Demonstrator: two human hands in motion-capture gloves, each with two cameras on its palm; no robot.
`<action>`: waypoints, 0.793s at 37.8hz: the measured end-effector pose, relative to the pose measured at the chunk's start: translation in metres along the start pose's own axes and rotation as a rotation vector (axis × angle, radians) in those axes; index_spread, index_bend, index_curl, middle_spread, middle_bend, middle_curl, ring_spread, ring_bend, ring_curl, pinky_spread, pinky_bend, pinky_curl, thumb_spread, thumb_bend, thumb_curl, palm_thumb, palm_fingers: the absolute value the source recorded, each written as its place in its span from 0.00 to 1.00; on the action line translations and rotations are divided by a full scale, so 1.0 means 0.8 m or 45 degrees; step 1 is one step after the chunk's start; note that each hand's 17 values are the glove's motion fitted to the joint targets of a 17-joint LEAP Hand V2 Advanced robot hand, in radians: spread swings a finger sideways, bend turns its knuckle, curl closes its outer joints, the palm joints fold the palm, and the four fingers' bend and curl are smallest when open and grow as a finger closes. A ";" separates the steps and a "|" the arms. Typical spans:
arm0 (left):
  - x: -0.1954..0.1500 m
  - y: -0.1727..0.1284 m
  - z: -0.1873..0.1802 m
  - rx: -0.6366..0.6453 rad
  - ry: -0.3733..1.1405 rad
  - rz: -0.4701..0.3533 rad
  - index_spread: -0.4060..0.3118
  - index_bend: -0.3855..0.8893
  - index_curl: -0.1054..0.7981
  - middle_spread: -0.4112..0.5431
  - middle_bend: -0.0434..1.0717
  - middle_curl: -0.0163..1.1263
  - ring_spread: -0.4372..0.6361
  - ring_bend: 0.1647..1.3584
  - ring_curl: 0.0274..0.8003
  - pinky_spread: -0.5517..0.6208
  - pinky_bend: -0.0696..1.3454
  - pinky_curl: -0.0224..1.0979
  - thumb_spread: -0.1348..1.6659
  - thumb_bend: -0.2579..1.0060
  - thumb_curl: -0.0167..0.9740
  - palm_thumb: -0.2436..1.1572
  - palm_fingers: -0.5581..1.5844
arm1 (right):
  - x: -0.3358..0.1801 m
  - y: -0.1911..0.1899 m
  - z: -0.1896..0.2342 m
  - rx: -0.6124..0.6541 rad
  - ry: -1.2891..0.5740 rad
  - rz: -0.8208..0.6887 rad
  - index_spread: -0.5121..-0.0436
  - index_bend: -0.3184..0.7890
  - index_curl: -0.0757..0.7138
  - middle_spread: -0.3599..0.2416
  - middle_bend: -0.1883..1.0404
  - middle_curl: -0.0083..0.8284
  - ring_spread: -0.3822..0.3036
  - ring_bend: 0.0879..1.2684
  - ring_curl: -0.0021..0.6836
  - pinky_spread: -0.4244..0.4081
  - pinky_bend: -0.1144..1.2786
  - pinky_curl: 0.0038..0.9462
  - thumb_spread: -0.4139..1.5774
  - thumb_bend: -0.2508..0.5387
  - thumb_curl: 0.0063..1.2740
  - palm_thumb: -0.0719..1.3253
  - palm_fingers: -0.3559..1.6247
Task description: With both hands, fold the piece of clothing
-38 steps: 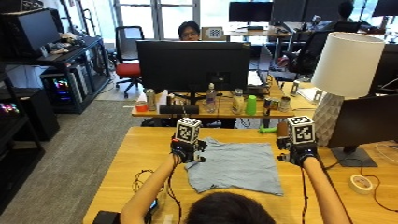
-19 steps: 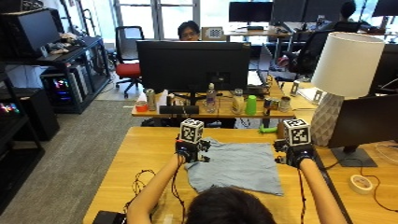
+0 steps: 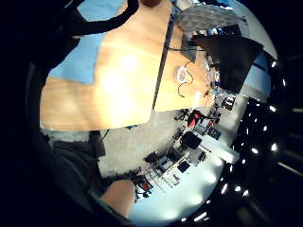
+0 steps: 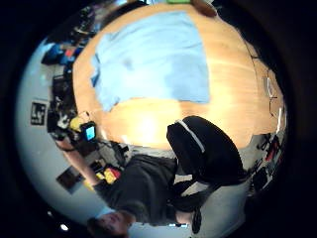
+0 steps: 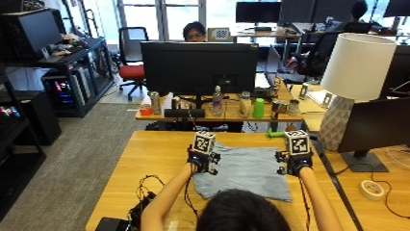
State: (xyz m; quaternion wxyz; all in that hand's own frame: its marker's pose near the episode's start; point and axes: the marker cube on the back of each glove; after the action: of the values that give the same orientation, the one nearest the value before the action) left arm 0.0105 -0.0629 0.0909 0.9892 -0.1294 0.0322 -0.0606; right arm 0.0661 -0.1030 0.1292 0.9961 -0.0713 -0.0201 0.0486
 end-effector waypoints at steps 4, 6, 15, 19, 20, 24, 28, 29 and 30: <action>0.012 0.036 0.024 -0.174 -0.042 -0.051 0.54 0.44 0.45 0.65 0.18 0.25 0.66 0.42 0.31 0.80 0.38 0.31 0.57 0.19 0.31 0.21 0.30 | -0.008 -0.019 0.027 -0.067 0.001 -0.012 0.35 0.36 0.31 0.49 0.32 0.46 0.46 0.41 0.50 0.63 0.48 0.37 0.80 0.30 0.19 0.41 0.41; 0.016 0.034 0.042 -0.253 -0.063 -0.039 0.53 0.44 0.45 0.65 0.18 0.25 0.66 0.42 0.31 0.79 0.37 0.31 0.57 0.19 0.31 0.22 0.30 | -0.012 -0.029 0.044 -0.112 0.001 -0.014 0.35 0.34 0.29 0.49 0.32 0.45 0.44 0.44 0.51 0.60 0.49 0.37 0.79 0.31 0.19 0.42 0.43; 0.022 0.013 0.110 -0.390 -0.153 -0.008 0.51 0.41 0.45 0.64 0.16 0.23 0.61 0.44 0.33 0.71 0.43 0.33 0.59 0.19 0.31 0.26 0.32 | -0.058 0.025 0.078 -0.166 0.003 -0.025 0.35 0.35 0.27 0.46 0.31 0.46 0.40 0.48 0.55 0.50 0.53 0.40 0.79 0.31 0.20 0.47 0.45; 0.024 0.010 0.123 -0.431 -0.162 -0.022 0.50 0.39 0.44 0.63 0.16 0.22 0.58 0.46 0.34 0.66 0.47 0.34 0.59 0.19 0.32 0.28 0.33 | -0.066 0.019 0.099 -0.200 -0.010 -0.081 0.34 0.35 0.26 0.45 0.30 0.46 0.38 0.49 0.55 0.47 0.55 0.40 0.78 0.31 0.21 0.50 0.47; 0.024 0.010 0.125 -0.439 -0.166 -0.031 0.50 0.40 0.43 0.62 0.17 0.22 0.57 0.46 0.34 0.65 0.48 0.35 0.60 0.21 0.32 0.31 0.34 | -0.067 0.018 0.103 -0.214 -0.009 -0.079 0.34 0.34 0.26 0.45 0.31 0.46 0.37 0.49 0.55 0.46 0.56 0.40 0.78 0.31 0.21 0.51 0.48; 0.024 0.002 0.133 -0.407 -0.170 -0.050 0.50 0.39 0.42 0.57 0.22 0.24 0.52 0.47 0.35 0.59 0.49 0.35 0.65 0.24 0.34 0.39 0.39 | -0.069 0.010 0.120 -0.224 0.025 -0.034 0.34 0.34 0.25 0.44 0.32 0.46 0.36 0.49 0.55 0.44 0.58 0.41 0.77 0.31 0.22 0.53 0.49; 0.027 -0.006 0.138 -0.322 -0.171 0.024 0.48 0.39 0.41 0.49 0.24 0.26 0.46 0.45 0.34 0.50 0.53 0.36 0.68 0.26 0.35 0.44 0.47 | -0.072 -0.004 0.131 -0.103 0.059 -0.027 0.36 0.35 0.25 0.42 0.38 0.49 0.34 0.46 0.54 0.41 0.56 0.40 0.76 0.34 0.23 0.59 0.53; 0.027 -0.009 0.138 -0.287 -0.174 0.042 0.47 0.39 0.41 0.47 0.24 0.27 0.45 0.44 0.34 0.47 0.53 0.36 0.68 0.26 0.35 0.46 0.48 | -0.073 -0.005 0.133 -0.077 0.062 -0.031 0.36 0.35 0.25 0.41 0.38 0.49 0.34 0.45 0.54 0.41 0.56 0.40 0.75 0.33 0.23 0.59 0.53; 0.027 -0.011 0.138 -0.243 -0.176 0.049 0.46 0.40 0.41 0.45 0.24 0.27 0.43 0.43 0.34 0.45 0.53 0.36 0.69 0.27 0.35 0.47 0.50 | -0.073 -0.006 0.134 -0.057 0.065 -0.031 0.37 0.36 0.26 0.41 0.39 0.50 0.34 0.45 0.54 0.41 0.56 0.39 0.75 0.35 0.24 0.61 0.55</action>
State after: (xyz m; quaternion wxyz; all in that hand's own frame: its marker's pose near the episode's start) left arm 0.0399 -0.0466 0.1987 0.9733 -0.2261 -0.0281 -0.0292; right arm 0.0032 -0.0986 0.2342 0.9950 -0.0943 0.0035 0.0340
